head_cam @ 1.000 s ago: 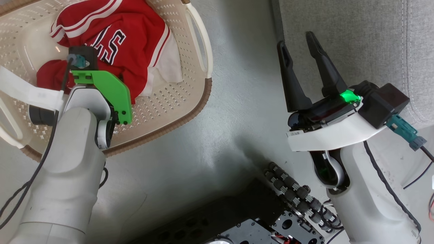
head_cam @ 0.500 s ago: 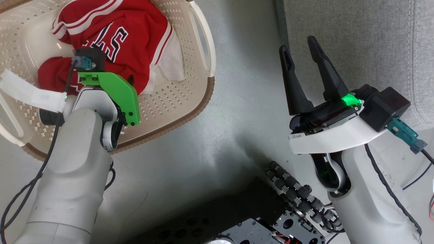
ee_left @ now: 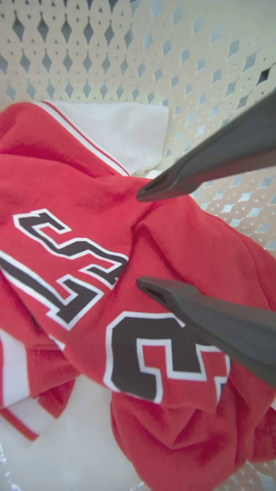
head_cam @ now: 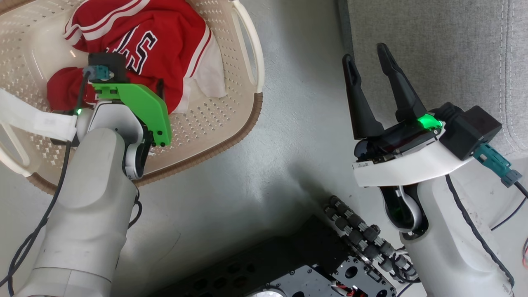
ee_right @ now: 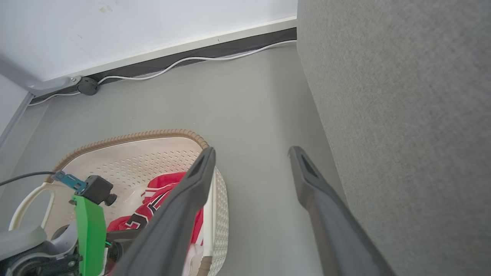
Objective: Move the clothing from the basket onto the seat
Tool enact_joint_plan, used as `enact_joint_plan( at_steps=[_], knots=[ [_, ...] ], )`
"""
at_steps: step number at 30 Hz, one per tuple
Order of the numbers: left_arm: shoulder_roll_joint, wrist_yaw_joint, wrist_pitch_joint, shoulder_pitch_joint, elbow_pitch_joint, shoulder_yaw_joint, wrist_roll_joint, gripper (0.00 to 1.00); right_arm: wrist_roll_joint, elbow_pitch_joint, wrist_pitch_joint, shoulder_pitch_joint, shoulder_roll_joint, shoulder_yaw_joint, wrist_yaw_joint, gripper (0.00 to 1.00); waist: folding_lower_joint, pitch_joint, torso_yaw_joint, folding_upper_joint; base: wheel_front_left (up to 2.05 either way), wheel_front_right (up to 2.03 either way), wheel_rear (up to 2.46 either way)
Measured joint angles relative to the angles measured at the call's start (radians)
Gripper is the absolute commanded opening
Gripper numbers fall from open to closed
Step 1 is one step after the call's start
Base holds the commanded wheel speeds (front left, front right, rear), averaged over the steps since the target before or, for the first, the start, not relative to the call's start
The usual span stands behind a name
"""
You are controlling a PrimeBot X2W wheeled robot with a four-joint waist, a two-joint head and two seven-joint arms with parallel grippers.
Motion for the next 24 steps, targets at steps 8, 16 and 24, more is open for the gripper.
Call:
enact_joint_plan(
  at_steps=[8, 16, 24],
  knots=[
    [0.000, 0.005, -0.011, -0.001, 0.027, -0.007, 0.004, 1.00, 0.000, -0.003, 0.000, 0.001, 0.000, -0.002, 0.001, 1.00, 0.0000, 0.000, 0.002, 0.0000, 0.00, 0.00, 0.00],
    [-0.001, 0.004, -0.011, -0.001, 0.054, -0.025, 0.004, 1.00, -0.002, -0.005, 0.000, 0.017, 0.000, -0.006, 0.001, 1.00, 0.0000, 0.000, 0.003, 0.0000, 0.00, 0.00, 0.00],
    [-0.002, 0.002, -0.020, -0.002, 0.070, -0.040, 0.012, 0.23, -0.002, -0.007, 0.000, 0.019, 0.000, -0.010, 0.001, 1.00, 0.0000, -0.001, 0.003, 0.0000, 0.00, 0.00, 0.00]
  ],
)
